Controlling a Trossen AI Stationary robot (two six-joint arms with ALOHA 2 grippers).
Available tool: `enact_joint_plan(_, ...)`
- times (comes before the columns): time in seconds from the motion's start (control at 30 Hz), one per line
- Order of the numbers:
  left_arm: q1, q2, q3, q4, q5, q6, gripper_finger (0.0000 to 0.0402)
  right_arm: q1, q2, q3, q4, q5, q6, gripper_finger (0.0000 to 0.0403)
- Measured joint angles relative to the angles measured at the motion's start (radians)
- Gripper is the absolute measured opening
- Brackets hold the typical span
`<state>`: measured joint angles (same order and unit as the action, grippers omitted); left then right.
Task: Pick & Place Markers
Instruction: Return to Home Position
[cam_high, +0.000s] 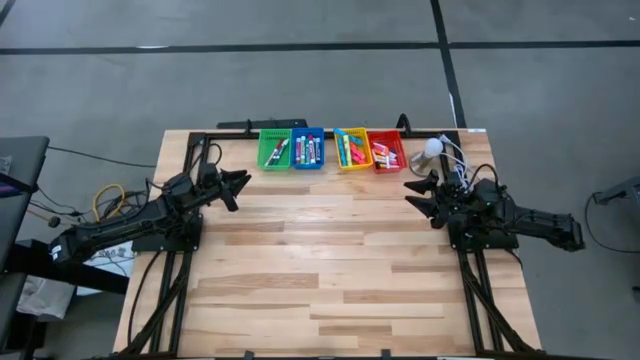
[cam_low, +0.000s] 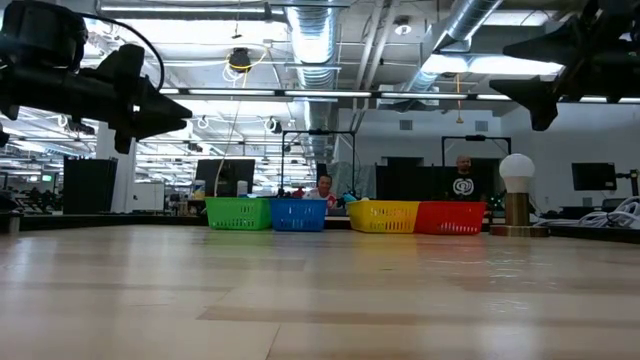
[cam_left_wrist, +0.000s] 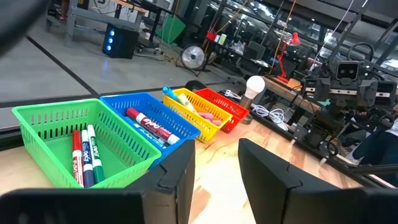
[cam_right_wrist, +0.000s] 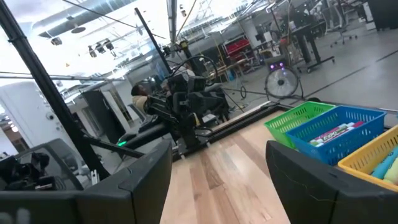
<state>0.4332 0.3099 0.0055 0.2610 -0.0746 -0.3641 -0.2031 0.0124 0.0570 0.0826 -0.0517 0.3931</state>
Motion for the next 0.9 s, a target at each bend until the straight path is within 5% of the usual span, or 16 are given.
enact_joint_plan(0.9,0.000,0.000,0.001,0.010,0.000,0.000,0.0122,0.000,0.000,0.001,0.000,0.000,0.000,0.0249)
